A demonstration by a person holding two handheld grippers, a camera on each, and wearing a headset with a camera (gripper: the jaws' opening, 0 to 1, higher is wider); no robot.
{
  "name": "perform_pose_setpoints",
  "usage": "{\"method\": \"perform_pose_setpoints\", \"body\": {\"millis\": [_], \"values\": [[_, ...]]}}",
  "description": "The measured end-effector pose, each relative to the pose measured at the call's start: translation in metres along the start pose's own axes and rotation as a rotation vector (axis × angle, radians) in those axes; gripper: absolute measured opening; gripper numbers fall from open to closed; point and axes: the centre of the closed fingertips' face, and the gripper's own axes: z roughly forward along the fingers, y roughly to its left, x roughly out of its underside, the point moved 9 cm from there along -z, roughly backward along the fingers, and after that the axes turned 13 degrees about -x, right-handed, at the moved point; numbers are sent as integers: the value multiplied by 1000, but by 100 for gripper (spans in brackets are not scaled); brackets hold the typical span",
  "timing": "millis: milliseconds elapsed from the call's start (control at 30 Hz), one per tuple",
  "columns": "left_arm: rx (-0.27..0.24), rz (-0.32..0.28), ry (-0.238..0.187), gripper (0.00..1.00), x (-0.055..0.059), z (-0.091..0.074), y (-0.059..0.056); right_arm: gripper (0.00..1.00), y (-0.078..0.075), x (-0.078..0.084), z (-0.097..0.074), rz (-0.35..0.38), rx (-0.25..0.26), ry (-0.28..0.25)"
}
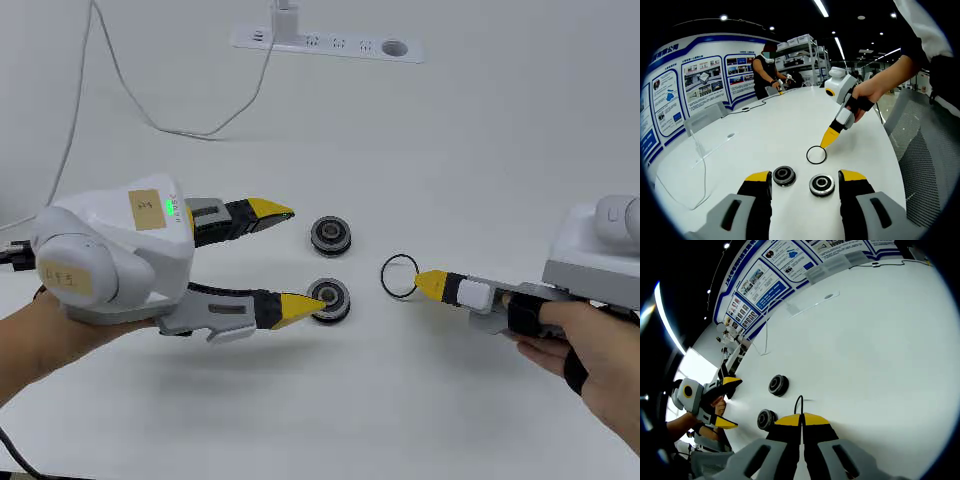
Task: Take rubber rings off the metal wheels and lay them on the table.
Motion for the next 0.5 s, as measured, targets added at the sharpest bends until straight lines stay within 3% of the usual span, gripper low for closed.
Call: {"method": "perform_pose_setpoints", "body": {"millis": [333, 500], "values": [[1, 10, -8, 52, -1, 1, -1, 7, -2, 2, -6, -28, 51, 1], [9, 25, 8, 52, 0, 2, -3, 10, 0, 1, -11, -52, 75, -16]]}}
